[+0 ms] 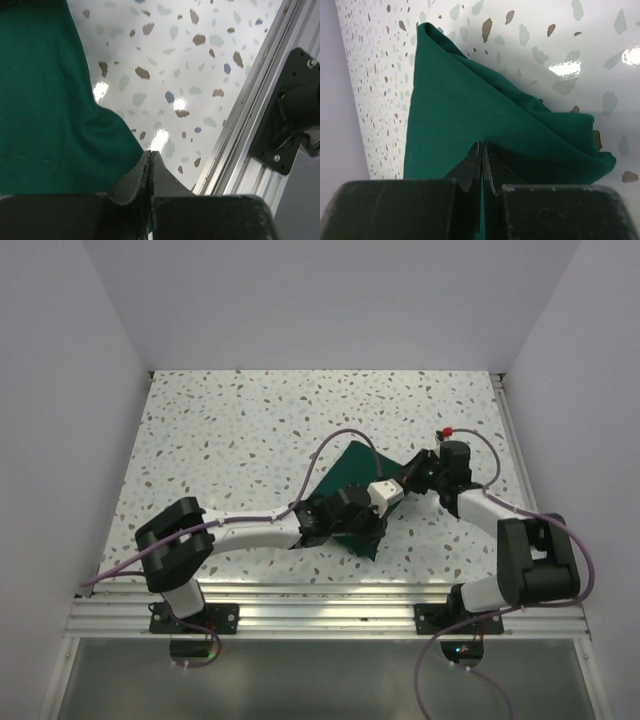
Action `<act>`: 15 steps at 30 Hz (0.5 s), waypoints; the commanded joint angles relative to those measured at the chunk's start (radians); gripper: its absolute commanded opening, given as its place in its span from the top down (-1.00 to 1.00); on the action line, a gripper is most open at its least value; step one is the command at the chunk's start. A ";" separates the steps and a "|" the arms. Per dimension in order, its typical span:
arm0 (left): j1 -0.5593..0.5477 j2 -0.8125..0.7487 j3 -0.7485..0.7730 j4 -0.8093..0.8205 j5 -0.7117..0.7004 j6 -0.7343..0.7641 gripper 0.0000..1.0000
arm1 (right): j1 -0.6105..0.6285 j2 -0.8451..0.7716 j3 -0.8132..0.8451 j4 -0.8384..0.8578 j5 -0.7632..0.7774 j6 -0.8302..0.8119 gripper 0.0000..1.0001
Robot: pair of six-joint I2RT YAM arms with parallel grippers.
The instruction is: Prepare the surgical pack
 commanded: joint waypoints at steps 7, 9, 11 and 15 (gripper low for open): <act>0.000 -0.033 -0.238 0.137 0.017 -0.031 1.00 | -0.078 0.168 -0.022 0.202 -0.074 0.021 1.00; 0.002 -0.050 -0.260 0.138 0.012 -0.037 1.00 | -0.080 0.167 -0.016 0.194 -0.074 0.012 1.00; 0.000 -0.061 -0.275 0.134 0.011 -0.038 1.00 | -0.078 0.153 -0.010 0.193 -0.077 0.009 1.00; 0.000 -0.114 -0.271 0.118 -0.008 -0.041 1.00 | -0.080 0.109 0.019 0.161 -0.080 -0.008 0.95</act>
